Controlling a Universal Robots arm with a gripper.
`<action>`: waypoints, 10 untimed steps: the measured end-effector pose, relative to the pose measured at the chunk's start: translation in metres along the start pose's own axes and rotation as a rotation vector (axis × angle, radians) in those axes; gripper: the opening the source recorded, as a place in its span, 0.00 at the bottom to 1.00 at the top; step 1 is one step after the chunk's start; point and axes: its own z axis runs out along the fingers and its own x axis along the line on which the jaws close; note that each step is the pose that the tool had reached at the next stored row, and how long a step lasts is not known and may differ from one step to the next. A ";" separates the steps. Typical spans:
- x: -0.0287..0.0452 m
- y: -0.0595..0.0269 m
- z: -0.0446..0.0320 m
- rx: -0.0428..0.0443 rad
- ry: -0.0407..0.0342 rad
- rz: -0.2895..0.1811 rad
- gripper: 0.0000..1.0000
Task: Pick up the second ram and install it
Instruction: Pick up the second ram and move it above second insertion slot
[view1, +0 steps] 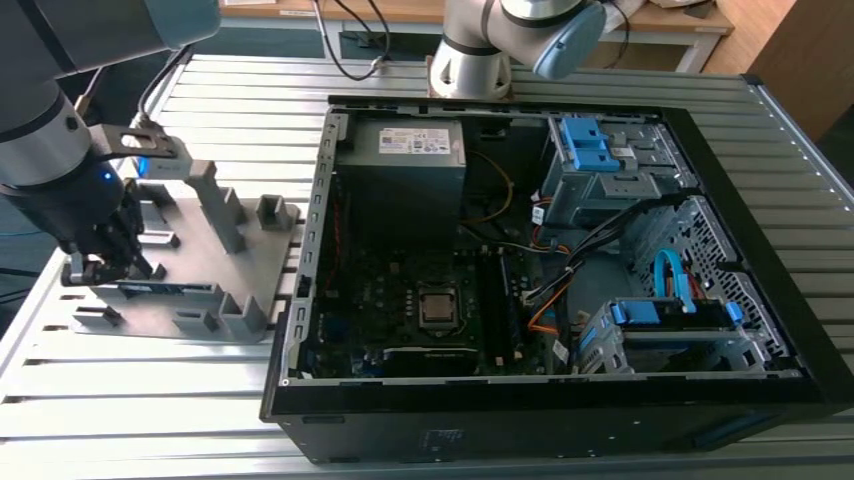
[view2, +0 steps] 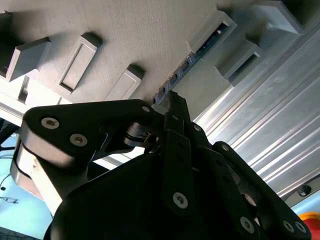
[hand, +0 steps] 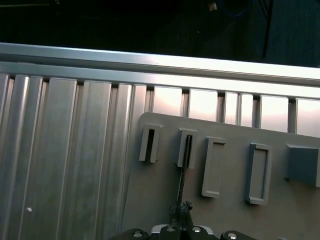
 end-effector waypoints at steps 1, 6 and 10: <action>0.0000 0.0000 0.0000 0.0000 0.0000 0.000 0.10; 0.0000 0.0000 0.0000 0.0000 0.0001 -0.002 0.10; 0.0000 0.0000 0.0000 -0.0001 0.0002 -0.003 0.23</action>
